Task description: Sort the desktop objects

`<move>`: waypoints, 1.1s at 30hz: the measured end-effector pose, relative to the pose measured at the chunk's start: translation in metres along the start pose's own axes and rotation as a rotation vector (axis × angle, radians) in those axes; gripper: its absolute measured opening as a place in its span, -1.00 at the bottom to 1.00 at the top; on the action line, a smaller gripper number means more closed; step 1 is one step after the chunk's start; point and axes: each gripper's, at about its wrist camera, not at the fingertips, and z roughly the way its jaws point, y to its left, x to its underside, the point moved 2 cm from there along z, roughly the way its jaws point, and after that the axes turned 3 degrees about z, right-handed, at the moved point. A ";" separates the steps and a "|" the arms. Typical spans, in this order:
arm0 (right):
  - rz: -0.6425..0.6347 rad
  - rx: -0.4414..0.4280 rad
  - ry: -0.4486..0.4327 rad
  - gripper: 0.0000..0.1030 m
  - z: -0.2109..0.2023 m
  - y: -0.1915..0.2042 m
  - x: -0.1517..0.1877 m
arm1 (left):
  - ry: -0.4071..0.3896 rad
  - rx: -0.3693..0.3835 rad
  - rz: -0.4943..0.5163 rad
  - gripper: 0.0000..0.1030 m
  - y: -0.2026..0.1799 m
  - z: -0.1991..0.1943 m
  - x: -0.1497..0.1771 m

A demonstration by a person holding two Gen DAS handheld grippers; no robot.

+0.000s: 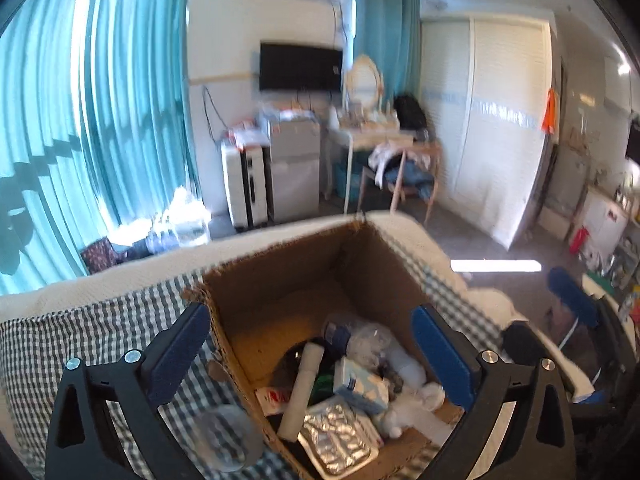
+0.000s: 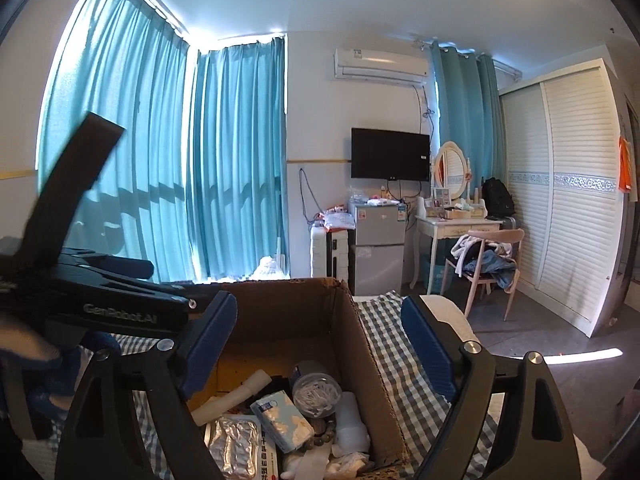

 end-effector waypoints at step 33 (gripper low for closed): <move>-0.294 -0.388 0.368 0.70 -0.025 0.184 0.158 | 0.297 -0.301 -0.139 0.97 0.107 -0.087 0.290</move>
